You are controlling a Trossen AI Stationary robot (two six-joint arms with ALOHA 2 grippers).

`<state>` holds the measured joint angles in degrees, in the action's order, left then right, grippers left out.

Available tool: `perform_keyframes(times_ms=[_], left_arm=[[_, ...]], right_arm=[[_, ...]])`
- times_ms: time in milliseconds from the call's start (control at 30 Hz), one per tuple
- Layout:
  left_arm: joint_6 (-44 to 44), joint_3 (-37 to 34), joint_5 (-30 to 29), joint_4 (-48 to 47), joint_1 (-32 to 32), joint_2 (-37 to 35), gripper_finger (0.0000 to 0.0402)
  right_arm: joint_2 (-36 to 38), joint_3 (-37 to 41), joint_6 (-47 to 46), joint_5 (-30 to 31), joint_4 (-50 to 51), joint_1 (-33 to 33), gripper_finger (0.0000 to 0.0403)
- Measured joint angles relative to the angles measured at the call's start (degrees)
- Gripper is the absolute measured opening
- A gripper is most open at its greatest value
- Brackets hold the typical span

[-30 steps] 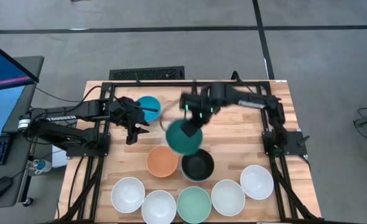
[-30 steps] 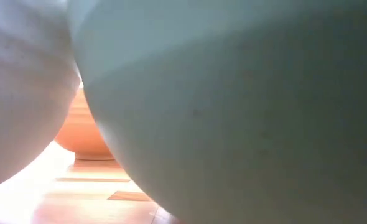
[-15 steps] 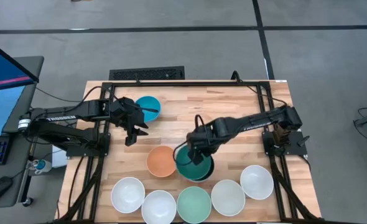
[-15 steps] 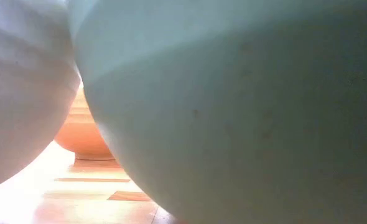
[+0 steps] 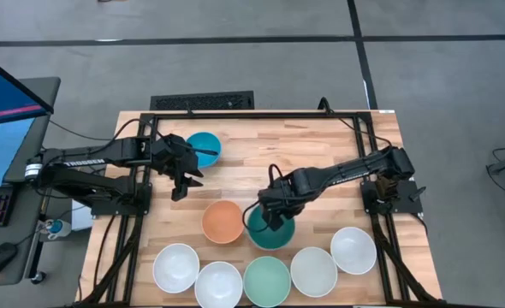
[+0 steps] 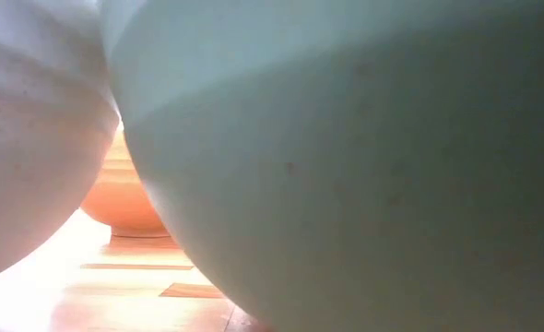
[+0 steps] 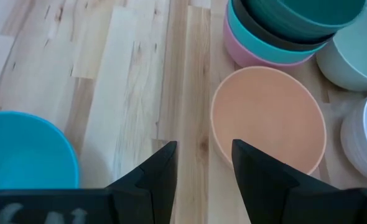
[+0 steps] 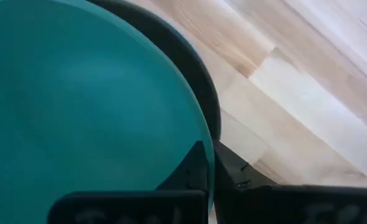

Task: Nest bowls inside each other
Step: Stack the green bowl on the black bowl, then stack the white bowl on the green bowl

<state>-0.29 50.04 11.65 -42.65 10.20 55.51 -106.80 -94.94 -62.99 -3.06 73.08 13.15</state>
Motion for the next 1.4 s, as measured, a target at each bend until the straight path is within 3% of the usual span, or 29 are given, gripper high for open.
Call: perform_keyframes(times_ms=[167, 467, 567, 767, 1033, 1233, 1400], left_arm=[[0.5, 0.0, -0.1, 0.0, 0.0, 0.0, 0.0144], [1.2, 0.0, -0.2, 0.0, 0.0, 0.0, 0.0144], [1.2, 0.0, -0.5, 0.3, 0.0, 0.0, 0.0144], [0.7, 0.0, -0.5, 1.3, 0.0, 0.0, 0.0144], [0.6, 0.0, -0.5, 3.0, 0.0, 0.0, 0.0144], [0.7, 0.0, -0.3, 5.9, 0.0, 0.0, 0.0144], [1.1, 0.0, -0.3, 6.6, 0.0, 0.0, 0.0144]], right_arm=[[0.0, -0.1, 0.5, 0.1, 0.1, 0.0, 0.0043], [1.0, -0.1, 0.5, -1.3, 0.5, 1.3, 0.0162], [0.9, -0.1, 1.1, -1.6, 2.7, 1.1, 0.0185], [1.2, -0.2, 4.5, 0.6, 5.5, -0.4, 0.0157], [11.1, -1.1, 0.5, 7.3, 9.7, -1.0, 0.014], [17.6, 0.8, -8.1, 8.7, 17.5, 8.6, 0.0143], [18.9, 8.8, -16.7, 4.2, 12.8, 19.6, 0.0143]])
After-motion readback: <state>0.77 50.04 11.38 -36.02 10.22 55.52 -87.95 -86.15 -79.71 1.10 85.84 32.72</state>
